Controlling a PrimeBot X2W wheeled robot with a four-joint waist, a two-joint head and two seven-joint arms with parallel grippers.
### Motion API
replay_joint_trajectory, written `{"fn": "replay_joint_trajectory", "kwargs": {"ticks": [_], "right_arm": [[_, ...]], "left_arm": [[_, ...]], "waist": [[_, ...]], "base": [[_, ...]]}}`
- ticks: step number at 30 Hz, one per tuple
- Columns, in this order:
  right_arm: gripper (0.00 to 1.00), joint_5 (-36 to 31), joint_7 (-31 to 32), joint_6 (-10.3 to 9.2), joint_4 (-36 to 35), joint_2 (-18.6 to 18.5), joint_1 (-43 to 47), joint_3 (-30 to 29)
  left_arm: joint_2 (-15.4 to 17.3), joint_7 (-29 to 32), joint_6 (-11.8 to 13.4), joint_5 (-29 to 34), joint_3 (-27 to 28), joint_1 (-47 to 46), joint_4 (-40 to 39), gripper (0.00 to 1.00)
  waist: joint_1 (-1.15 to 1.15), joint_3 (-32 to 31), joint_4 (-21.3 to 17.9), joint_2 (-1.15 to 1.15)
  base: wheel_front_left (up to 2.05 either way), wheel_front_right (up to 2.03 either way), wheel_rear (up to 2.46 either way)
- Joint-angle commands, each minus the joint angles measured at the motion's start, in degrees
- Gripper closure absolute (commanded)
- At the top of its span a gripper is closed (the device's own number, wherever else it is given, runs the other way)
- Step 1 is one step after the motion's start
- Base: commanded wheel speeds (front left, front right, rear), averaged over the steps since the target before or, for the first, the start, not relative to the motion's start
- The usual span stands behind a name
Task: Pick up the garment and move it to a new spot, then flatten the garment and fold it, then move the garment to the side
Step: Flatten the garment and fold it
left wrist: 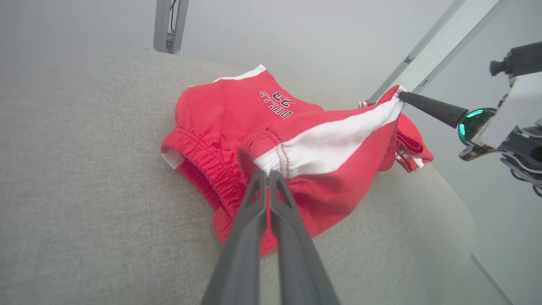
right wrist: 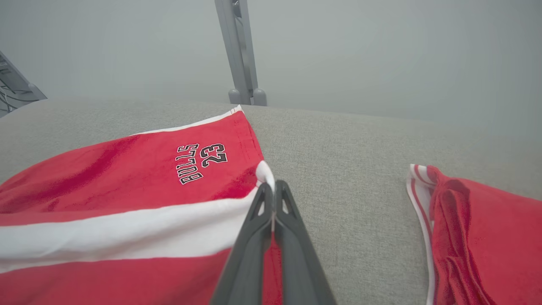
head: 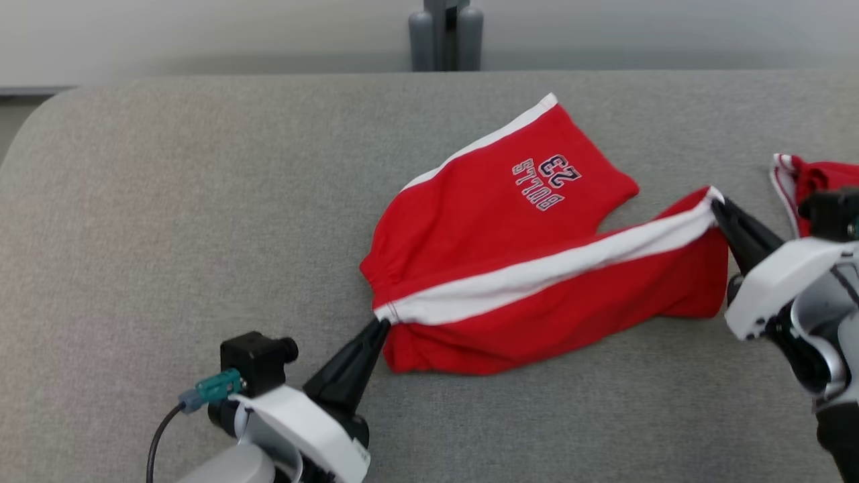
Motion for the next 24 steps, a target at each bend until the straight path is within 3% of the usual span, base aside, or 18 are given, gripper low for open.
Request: {"fn": "replay_joint_trajectory", "kwargs": {"ticks": [1,6,16,24], "right_arm": [[1.0,-0.24,-1.29,-0.02,2.23,-0.7,-3.4,0.94],[1.0,-0.75,-4.5,-0.02,10.08,-1.58,-12.53,4.15],[1.0,-0.55,-10.1,-0.03,24.4,-1.81,-28.38,13.44],[1.0,0.32,-13.64,-0.03,34.76,-0.86,-39.61,20.07]], "left_arm": [[-1.4,-0.95,0.44,0.16,1.49,-1.44,1.42,1.0],[-5.11,-2.09,-0.72,0.05,4.72,-3.17,4.07,1.0],[-8.32,-2.33,-1.99,1.37,7.45,-6.46,6.17,1.0],[-10.41,-2.36,-1.23,1.67,8.57,-9.58,8.46,1.0]], "waist": [[0.0,2.53,1.99,0.0],[0.0,5.34,3.79,0.0],[0.0,10.88,6.27,0.0],[0.0,14.45,8.35,0.0]], "base": [[0.0,0.0,0.0],[0.0,0.0,0.0],[0.0,0.0,0.0],[0.0,0.0,0.0]]}}
